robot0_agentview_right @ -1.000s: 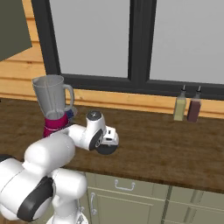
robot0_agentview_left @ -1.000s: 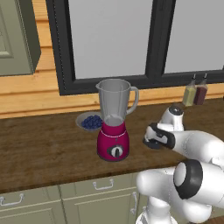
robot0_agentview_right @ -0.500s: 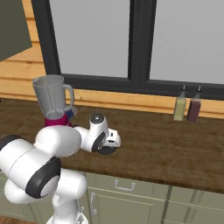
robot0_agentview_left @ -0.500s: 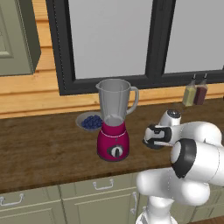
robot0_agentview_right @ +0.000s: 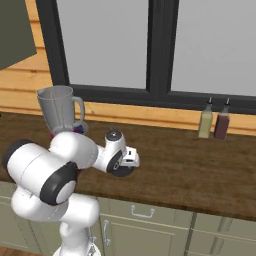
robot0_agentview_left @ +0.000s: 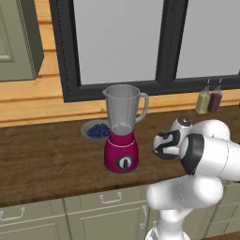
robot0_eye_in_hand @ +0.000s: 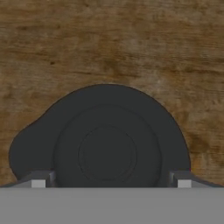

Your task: Close the lid blender by securely placing the lid on top.

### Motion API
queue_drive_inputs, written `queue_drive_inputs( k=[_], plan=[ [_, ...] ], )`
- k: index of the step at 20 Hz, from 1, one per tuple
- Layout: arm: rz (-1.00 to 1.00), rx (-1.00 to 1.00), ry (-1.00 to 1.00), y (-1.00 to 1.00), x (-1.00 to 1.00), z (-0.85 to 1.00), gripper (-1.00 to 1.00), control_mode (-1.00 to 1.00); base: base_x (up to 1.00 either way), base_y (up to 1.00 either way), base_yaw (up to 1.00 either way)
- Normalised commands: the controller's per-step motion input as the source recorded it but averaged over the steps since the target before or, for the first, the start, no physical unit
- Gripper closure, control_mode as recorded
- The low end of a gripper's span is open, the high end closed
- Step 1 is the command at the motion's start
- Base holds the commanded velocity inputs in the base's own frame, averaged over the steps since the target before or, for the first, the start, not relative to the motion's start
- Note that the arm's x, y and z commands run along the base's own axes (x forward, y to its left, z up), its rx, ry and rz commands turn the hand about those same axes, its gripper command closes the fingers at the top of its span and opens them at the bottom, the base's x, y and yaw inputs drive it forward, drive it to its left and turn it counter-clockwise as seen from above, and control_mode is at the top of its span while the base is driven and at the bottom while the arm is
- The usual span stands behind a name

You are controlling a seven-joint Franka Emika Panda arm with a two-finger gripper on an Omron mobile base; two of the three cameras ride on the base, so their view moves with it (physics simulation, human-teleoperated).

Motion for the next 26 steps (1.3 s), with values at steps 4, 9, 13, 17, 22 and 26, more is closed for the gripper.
queue_drive_inputs(
  k=[4, 9, 13, 17, 22, 26],
  plan=[
    [0.00, 0.00, 0.00, 0.00, 0.21, -0.17, -1.00, -1.00, 0.00, 0.00, 0.00],
    [0.00, 0.00, 0.00, 0.00, 0.13, -0.30, -1.00, -1.00, 0.00, 0.00, 0.00],
    [0.00, 0.00, 0.00, 0.00, 0.00, -0.54, 1.00, -1.00, 0.00, 0.00, 0.00],
    [0.00, 0.00, 0.00, 0.00, 0.00, -0.59, 1.00, -1.00, 0.00, 0.00, 0.00],
    [0.00, -0.01, 0.05, 0.05, -0.10, -0.56, 1.00, -1.00, 0.00, 0.00, 0.00],
    [0.00, -0.05, 0.05, 0.26, -0.37, -0.49, 1.00, -1.00, 0.00, 0.00, 0.00]
  ],
)
